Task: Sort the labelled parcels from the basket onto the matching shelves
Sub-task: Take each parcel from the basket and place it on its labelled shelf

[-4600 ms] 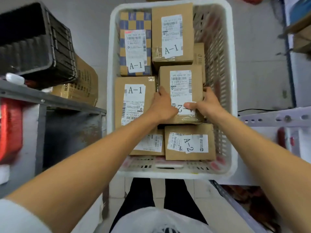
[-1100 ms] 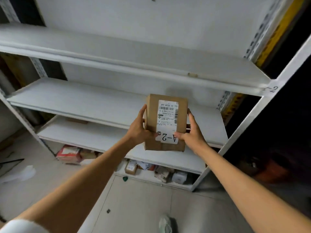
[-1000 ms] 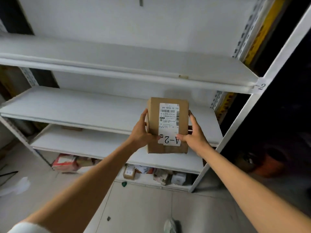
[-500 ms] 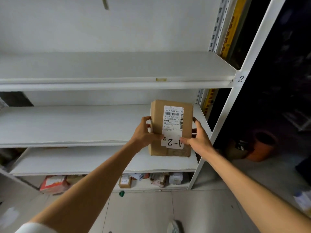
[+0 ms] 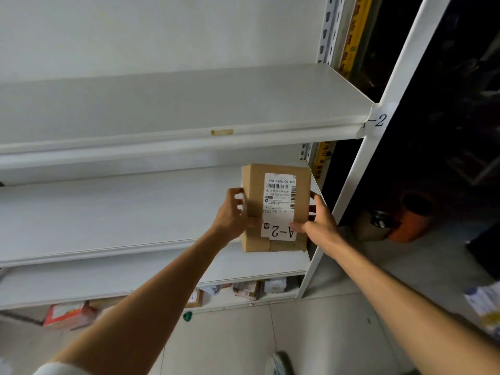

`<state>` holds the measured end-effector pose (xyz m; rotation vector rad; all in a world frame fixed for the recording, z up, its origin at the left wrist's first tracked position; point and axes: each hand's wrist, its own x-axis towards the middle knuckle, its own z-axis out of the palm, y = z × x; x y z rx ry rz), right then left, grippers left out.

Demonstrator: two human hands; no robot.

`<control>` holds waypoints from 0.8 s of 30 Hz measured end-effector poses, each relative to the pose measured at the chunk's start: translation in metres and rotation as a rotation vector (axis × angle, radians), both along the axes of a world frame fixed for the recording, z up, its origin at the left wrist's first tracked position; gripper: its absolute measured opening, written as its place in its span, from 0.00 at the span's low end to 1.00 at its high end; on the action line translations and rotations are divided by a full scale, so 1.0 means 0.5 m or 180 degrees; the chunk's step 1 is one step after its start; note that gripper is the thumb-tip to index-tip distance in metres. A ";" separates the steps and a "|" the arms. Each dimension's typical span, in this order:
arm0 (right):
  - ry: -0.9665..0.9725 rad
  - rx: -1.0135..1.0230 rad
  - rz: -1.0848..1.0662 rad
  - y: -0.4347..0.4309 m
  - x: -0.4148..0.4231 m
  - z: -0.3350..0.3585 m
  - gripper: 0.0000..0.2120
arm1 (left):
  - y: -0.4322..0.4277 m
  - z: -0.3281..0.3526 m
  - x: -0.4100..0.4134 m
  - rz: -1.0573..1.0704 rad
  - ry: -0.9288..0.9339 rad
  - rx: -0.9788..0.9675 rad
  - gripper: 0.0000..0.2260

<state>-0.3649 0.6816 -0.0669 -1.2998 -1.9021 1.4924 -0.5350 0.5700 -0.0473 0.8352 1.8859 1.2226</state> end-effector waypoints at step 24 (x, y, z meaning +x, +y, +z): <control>-0.0222 -0.0049 -0.0122 0.241 -0.059 -0.133 0.41 | 0.260 -0.178 -0.011 0.0425 0.0102 0.0234 0.31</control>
